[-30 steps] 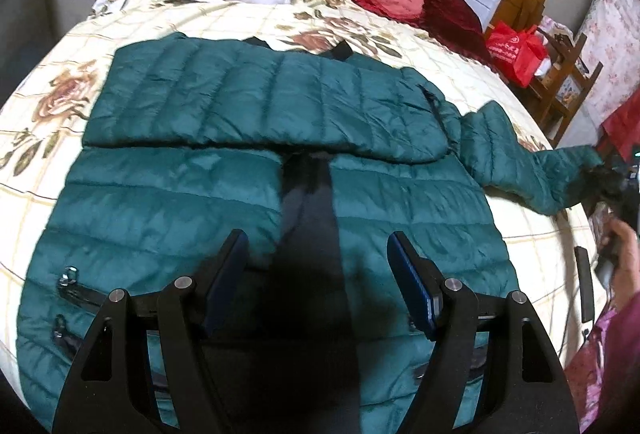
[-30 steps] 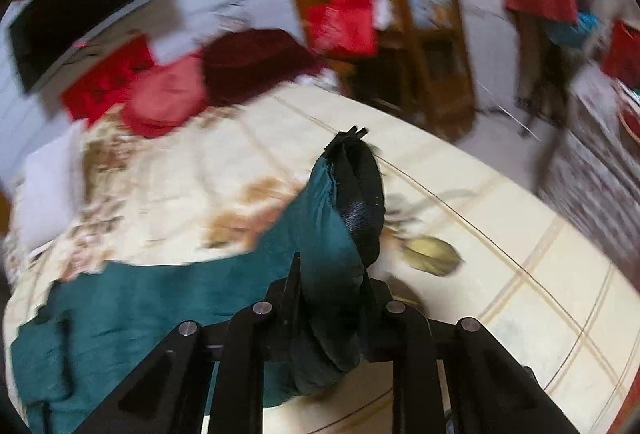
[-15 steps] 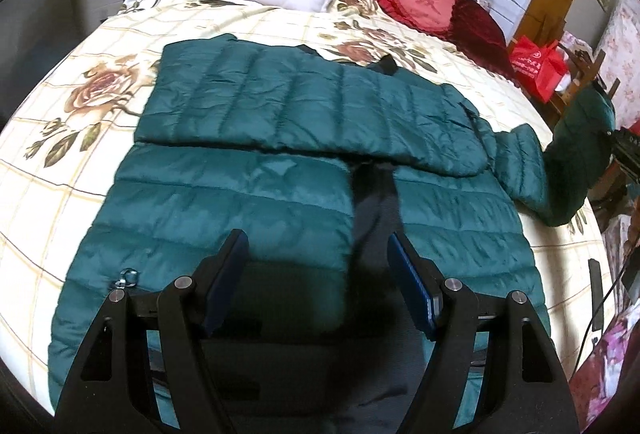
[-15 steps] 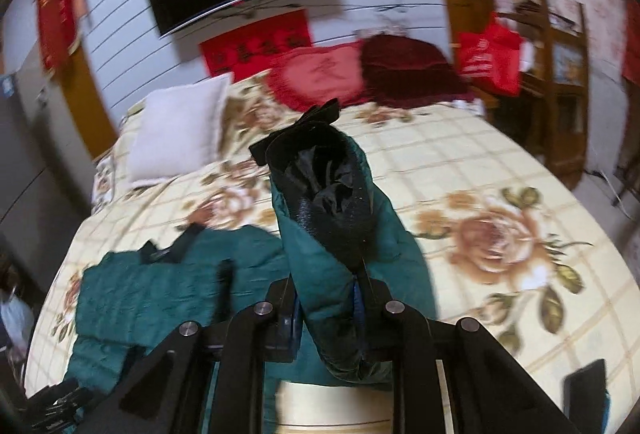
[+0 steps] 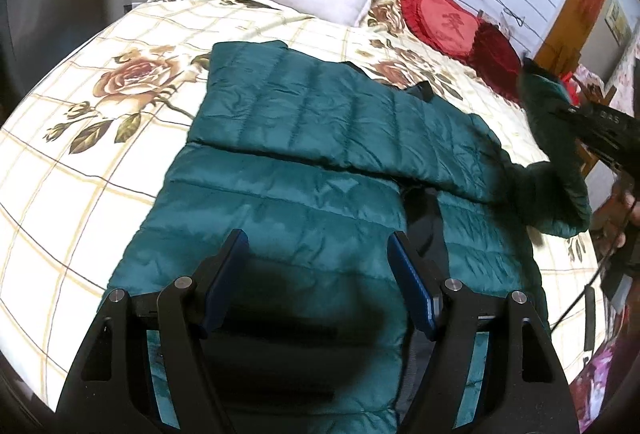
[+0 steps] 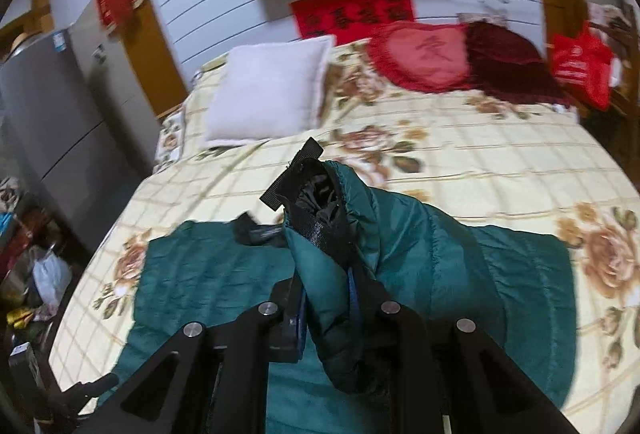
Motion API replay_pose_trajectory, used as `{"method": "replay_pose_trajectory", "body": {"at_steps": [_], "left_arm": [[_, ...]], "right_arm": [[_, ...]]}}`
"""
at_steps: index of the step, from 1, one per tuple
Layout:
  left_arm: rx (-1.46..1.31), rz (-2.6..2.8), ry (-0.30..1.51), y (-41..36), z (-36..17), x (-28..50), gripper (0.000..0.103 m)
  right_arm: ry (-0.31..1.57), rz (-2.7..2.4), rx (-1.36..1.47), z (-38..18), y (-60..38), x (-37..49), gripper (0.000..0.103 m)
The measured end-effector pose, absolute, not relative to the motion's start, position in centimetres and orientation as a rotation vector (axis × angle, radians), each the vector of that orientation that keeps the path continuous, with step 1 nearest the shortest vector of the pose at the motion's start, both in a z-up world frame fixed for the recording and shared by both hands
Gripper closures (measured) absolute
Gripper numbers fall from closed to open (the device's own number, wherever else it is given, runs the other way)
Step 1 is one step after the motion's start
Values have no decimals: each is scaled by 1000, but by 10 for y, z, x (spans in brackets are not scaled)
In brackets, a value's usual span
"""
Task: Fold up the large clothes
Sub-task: 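Carry the sleeve across the jacket toward the left gripper, then lower the sleeve onto the jacket and open the right gripper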
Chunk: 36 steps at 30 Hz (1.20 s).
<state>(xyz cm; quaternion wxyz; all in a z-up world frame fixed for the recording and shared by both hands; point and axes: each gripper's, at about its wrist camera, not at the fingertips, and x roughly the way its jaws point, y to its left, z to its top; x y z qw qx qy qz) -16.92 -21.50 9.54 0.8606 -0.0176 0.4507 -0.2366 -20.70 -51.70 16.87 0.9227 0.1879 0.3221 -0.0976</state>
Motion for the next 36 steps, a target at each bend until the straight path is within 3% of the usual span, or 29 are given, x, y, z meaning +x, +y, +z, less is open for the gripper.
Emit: {"method": "replay_pose_trajectory", "body": {"at_steps": [16, 17, 19, 20, 21, 30, 36], "left_arm": [[-96, -456, 967, -188, 85, -151, 31], [-102, -455, 969, -186, 84, -150, 31], [-114, -457, 975, -184, 83, -148, 31], [-121, -459, 979, -184, 83, -147, 31], [-136, -465, 982, -182, 82, -146, 31], [-184, -539, 989, -209, 105, -120, 31], [-224, -545, 1025, -254, 102, -89, 31]], "right_arm": [[831, 38, 531, 95, -421, -96, 87], [845, 48, 548, 88, -420, -93, 83], [836, 88, 593, 81, -419, -91, 50], [830, 104, 609, 81, -419, -92, 26], [826, 120, 621, 84, -419, -95, 20], [737, 81, 510, 154, -448, -164, 20], [720, -8, 513, 166, -497, -227, 20]]}}
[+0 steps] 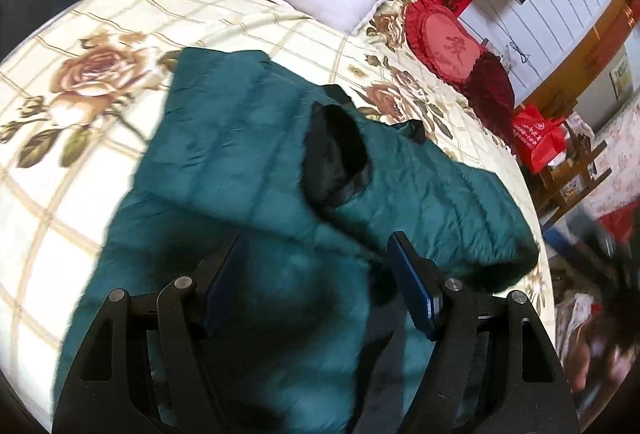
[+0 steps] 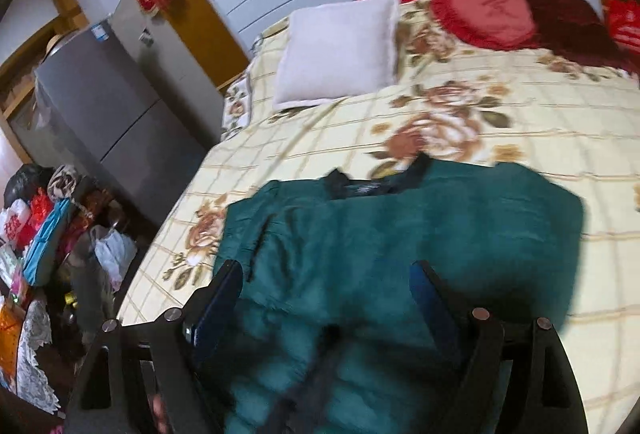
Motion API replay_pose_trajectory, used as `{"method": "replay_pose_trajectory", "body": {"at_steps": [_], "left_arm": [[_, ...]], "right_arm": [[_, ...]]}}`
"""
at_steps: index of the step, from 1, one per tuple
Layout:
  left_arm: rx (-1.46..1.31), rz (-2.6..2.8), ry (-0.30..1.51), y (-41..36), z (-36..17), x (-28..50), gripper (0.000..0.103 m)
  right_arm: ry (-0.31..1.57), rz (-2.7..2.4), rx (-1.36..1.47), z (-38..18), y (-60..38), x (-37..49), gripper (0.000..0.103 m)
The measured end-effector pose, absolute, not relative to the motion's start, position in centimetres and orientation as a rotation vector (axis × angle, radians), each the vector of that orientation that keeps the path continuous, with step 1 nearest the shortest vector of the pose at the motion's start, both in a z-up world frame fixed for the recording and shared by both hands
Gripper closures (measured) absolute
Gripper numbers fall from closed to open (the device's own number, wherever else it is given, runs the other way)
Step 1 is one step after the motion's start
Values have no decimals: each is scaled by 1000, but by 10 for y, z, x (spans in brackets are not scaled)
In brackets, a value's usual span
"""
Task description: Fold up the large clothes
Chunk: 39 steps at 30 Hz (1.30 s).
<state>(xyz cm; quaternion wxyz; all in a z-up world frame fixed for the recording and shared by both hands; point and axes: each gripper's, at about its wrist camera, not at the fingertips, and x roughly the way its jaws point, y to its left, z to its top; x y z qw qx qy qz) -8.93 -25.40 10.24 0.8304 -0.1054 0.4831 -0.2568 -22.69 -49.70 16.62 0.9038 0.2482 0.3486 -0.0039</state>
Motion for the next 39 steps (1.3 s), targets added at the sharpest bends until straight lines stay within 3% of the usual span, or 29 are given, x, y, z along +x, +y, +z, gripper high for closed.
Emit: {"method": "replay_pose_trajectory", "body": {"at_steps": [6, 7, 8, 11, 19, 24, 28, 33, 35, 36, 39], "left_arm": [[-111, -502, 1022, -298, 84, -68, 31], [-111, -521, 1012, -303, 82, -66, 39], [-115, -527, 1001, -304, 81, -65, 61], [-121, -548, 968, -303, 89, -63, 81], [-126, -505, 840, -256, 123, -51, 86], [-108, -421, 894, -231, 94, -31, 86], [-128, -436, 936, -223, 79, -30, 85], [-140, -416, 922, -209, 100, -36, 63], [-154, -410, 856, -203, 113, -40, 40], [-167, -407, 828, -202, 119, -40, 35], [-165, -407, 780, -211, 125, -37, 32]], "right_arm": [[715, -100, 567, 158, -543, -272, 20], [710, -115, 573, 158, -550, -278, 20], [706, -128, 575, 158, -556, -283, 20], [689, -170, 583, 159, -569, -293, 20], [741, -154, 518, 136, -544, -244, 20], [850, -185, 432, 93, -511, -183, 20], [932, -255, 311, 59, -492, -150, 19], [918, -293, 259, 79, -495, -160, 19], [837, -335, 222, 102, -497, -172, 19], [822, -337, 214, 110, -497, -172, 19], [820, -301, 224, 116, -492, -161, 19]]}}
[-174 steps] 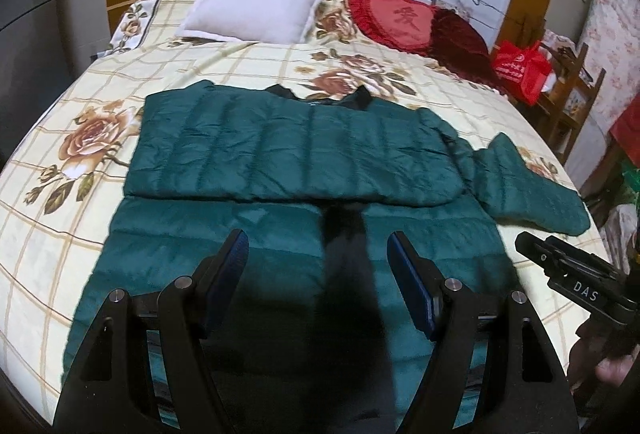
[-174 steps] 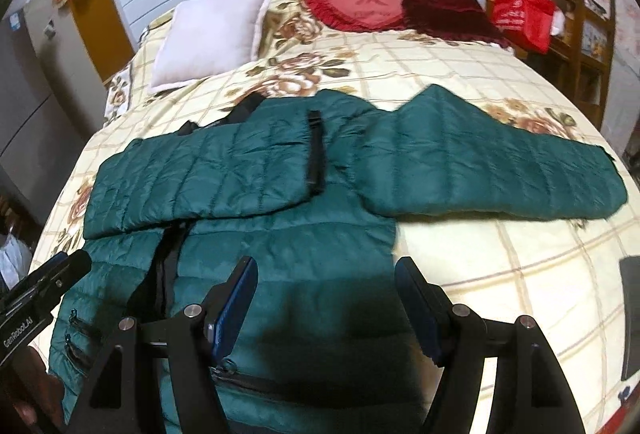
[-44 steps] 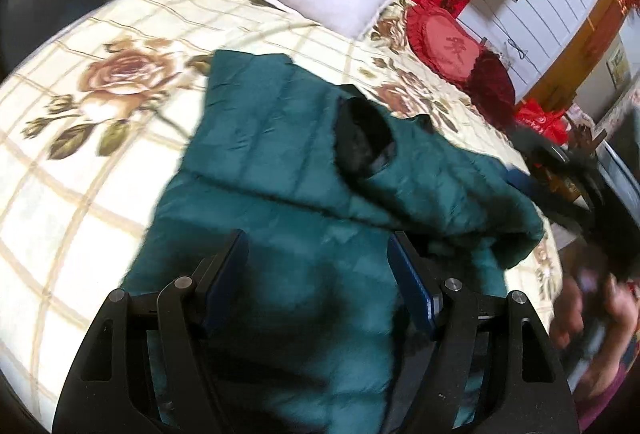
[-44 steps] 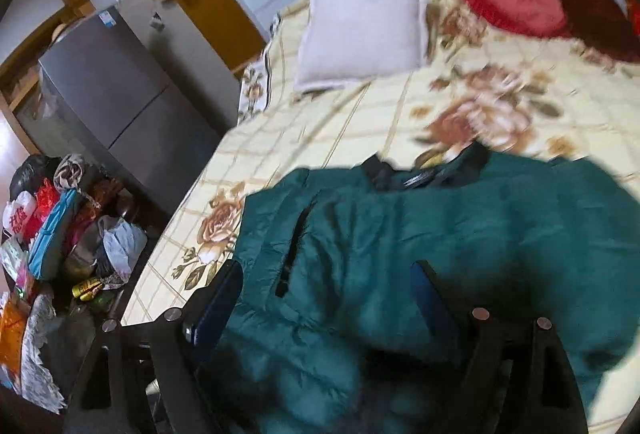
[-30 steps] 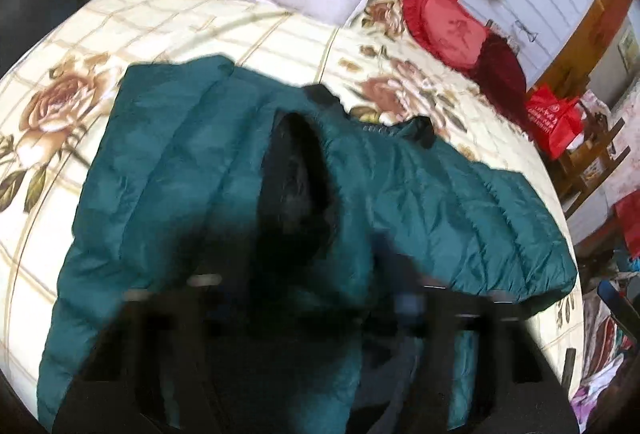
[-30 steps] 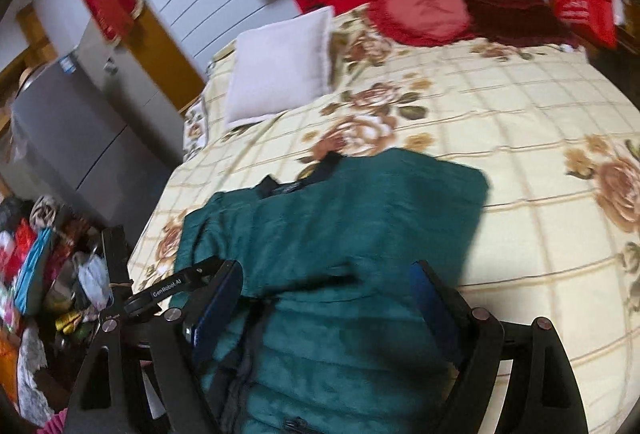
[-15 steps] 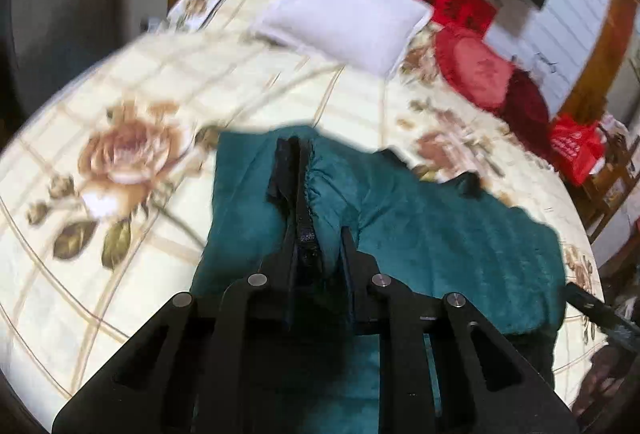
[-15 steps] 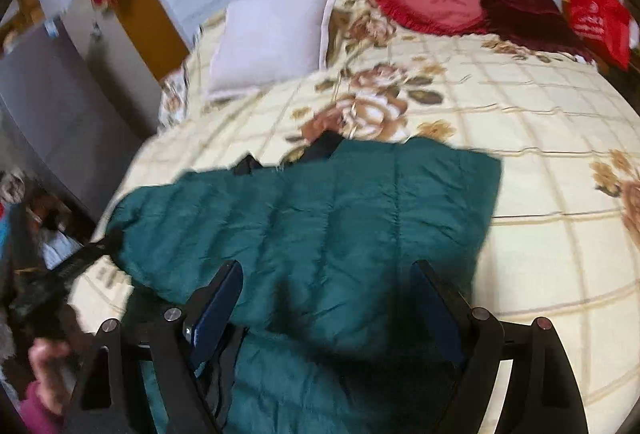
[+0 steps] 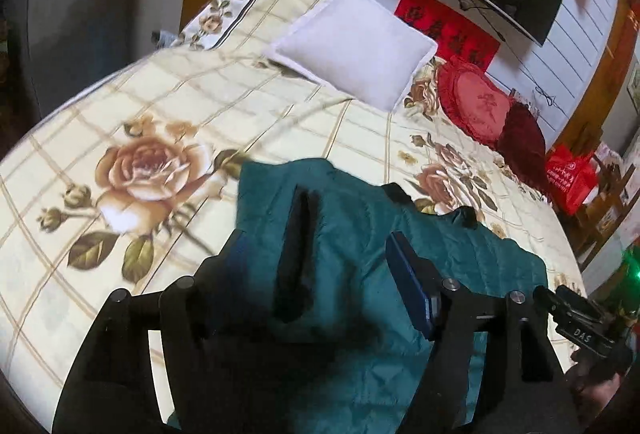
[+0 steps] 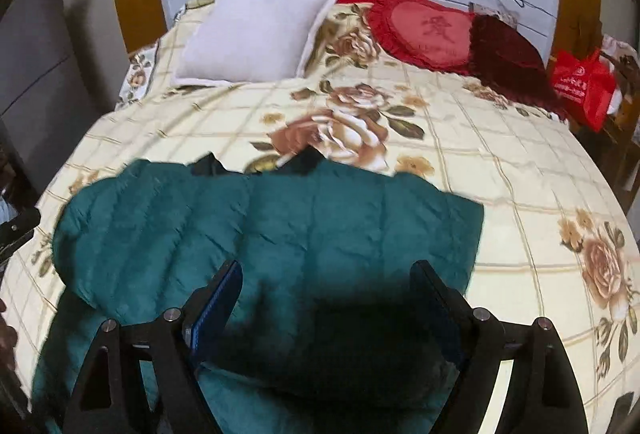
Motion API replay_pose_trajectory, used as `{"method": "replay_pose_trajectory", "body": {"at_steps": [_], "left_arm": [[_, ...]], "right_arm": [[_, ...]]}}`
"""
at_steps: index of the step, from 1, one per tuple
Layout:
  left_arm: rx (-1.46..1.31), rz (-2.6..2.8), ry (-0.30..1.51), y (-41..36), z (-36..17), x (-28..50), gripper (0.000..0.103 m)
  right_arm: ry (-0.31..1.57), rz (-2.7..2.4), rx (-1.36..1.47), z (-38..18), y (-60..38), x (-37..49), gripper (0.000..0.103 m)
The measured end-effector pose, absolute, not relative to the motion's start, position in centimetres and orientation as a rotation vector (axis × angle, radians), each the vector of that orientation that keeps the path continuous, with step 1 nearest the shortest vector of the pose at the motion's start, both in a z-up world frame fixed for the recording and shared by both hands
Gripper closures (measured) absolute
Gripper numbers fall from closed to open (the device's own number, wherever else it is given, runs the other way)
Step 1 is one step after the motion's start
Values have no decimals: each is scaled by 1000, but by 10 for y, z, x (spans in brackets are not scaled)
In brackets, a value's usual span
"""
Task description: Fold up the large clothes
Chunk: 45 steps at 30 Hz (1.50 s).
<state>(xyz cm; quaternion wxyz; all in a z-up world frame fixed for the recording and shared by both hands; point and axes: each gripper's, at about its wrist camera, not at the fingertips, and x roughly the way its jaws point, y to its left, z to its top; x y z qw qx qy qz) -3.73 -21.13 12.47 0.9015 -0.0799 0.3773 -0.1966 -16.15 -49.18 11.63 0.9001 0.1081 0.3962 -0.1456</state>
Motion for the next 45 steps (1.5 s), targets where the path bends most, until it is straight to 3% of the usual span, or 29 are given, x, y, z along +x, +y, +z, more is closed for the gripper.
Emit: {"method": "replay_pose_trajectory", "body": {"at_steps": [13, 21, 26, 31, 37, 43, 45], "left_arm": [[55, -342, 941, -277, 51, 6, 29], [66, -347, 921, -278, 47, 3, 28], [68, -346, 918, -279, 47, 3, 27], [68, -346, 920, -280, 46, 3, 26], [56, -347, 911, -279, 44, 3, 25], [58, -350, 902, -282, 42, 2, 18], [67, -344, 897, -284, 42, 1, 18]], "right_arm": [[915, -330, 214, 46, -482, -88, 15], [845, -275, 172, 91, -449, -124, 15], [925, -292, 66, 60, -426, -123, 15], [952, -232, 154, 60, -443, -125, 15], [842, -371, 190, 91, -493, -162, 15], [955, -433, 280, 42, -543, -160, 14], [949, -428, 375, 32, -553, -162, 7]]}}
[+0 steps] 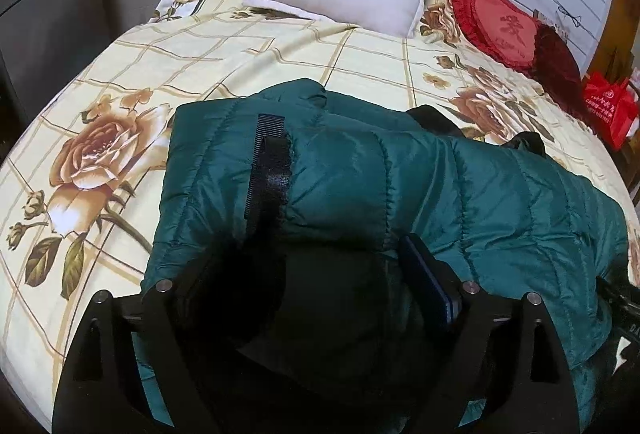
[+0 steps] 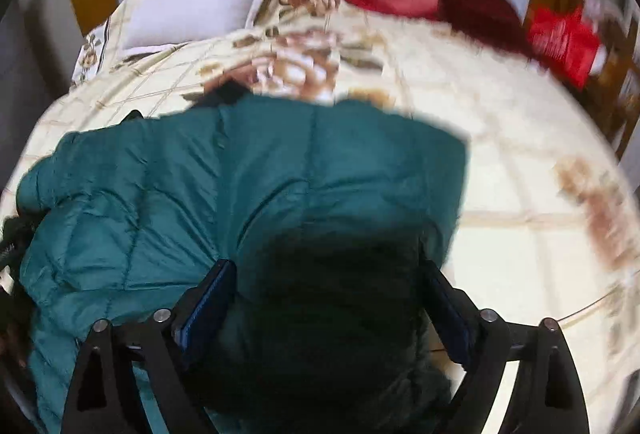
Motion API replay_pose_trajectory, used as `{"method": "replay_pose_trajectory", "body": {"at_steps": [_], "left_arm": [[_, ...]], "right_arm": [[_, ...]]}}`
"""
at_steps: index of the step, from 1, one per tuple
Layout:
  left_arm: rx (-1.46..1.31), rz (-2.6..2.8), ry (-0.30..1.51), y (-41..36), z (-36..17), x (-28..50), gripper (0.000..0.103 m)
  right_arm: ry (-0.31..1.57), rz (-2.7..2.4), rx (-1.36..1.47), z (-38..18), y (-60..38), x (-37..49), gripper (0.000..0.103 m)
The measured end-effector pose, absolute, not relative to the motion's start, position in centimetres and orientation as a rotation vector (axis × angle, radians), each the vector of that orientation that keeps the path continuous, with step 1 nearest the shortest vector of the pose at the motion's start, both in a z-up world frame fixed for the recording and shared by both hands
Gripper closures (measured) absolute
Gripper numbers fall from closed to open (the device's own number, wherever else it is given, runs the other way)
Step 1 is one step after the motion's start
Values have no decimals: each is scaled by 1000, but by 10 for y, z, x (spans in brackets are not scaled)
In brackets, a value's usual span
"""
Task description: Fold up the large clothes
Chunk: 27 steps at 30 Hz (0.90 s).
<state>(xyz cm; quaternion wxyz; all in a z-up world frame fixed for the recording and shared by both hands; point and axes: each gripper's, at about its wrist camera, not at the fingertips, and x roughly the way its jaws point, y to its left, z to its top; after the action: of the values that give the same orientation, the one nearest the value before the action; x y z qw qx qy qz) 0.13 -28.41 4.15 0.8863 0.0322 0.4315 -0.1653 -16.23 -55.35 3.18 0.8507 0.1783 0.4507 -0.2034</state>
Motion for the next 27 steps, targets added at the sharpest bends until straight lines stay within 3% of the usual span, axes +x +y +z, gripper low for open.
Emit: {"method": "replay_pose_trajectory", "body": {"at_steps": [9, 15, 27], "left_arm": [[69, -337, 891, -285, 41, 1, 17], [61, -339, 883, -281, 47, -3, 17], [45, -370, 876, -214, 97, -60, 17]], "right_arm": [[800, -460, 280, 82, -526, -202, 8], [943, -430, 170, 48, -503, -177, 8], [831, -353, 303, 113, -486, -256, 8]]}}
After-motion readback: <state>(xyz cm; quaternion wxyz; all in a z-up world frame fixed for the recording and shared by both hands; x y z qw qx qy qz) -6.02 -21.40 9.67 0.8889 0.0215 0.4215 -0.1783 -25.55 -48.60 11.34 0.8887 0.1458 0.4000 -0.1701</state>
